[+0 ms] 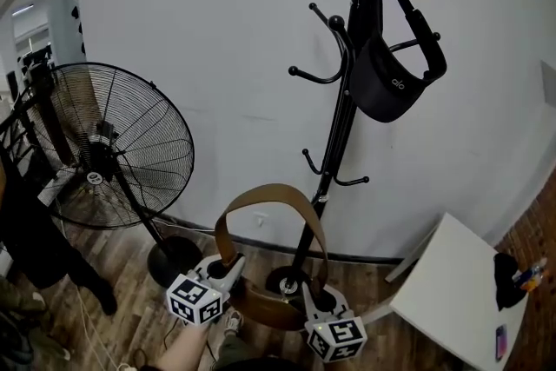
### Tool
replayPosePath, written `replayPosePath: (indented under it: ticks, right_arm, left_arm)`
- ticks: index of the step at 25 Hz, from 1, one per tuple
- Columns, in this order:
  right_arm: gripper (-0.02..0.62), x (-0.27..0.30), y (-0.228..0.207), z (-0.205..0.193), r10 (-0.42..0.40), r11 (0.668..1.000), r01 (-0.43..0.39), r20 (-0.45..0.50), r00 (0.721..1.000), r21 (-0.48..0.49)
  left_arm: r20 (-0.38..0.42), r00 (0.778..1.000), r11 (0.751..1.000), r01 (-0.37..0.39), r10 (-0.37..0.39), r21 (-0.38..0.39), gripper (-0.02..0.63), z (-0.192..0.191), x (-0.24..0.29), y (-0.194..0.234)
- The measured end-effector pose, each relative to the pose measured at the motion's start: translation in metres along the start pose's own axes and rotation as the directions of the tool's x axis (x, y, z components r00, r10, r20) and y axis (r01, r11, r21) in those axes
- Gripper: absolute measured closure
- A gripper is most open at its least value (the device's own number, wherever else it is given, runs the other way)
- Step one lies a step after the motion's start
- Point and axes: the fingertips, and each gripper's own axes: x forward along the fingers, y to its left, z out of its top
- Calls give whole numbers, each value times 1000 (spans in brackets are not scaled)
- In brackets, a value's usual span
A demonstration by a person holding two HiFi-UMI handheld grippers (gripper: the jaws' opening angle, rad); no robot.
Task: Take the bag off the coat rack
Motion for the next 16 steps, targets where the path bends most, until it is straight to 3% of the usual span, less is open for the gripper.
replayPosePath:
  ticks: [16]
  right_arm:
    - [584, 4, -6, 1, 2, 1000, -2, 3, 1000, 9]
  left_arm:
    - [-7, 999, 999, -32, 32, -8, 592, -5, -11, 2]
